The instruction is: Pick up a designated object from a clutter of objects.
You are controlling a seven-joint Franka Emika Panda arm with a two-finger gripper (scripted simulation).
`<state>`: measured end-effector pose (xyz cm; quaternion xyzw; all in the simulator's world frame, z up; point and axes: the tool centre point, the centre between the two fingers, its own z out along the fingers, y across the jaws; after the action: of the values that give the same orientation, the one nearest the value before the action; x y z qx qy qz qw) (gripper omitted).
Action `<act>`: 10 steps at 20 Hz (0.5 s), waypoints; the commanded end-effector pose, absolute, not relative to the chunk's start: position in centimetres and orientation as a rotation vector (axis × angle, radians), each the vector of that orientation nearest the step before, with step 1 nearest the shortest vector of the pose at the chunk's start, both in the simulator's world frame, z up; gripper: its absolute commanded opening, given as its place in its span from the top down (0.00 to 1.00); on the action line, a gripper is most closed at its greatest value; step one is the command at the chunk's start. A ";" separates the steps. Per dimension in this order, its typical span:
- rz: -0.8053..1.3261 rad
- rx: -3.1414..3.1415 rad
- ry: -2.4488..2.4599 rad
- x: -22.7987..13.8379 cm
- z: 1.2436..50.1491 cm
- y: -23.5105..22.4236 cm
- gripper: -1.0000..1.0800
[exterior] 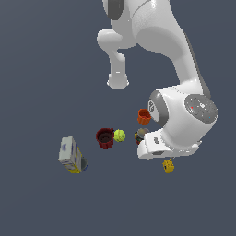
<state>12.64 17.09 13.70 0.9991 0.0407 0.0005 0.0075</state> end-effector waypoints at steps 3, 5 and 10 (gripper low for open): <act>0.002 3.129 0.160 13.0 10.7 20.3 0.04; 0.002 3.131 0.171 13.1 9.6 21.4 0.04; 0.001 3.134 0.188 13.1 7.8 23.3 0.04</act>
<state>13.01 22.82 8.27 0.9983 0.0590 -0.0004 0.0015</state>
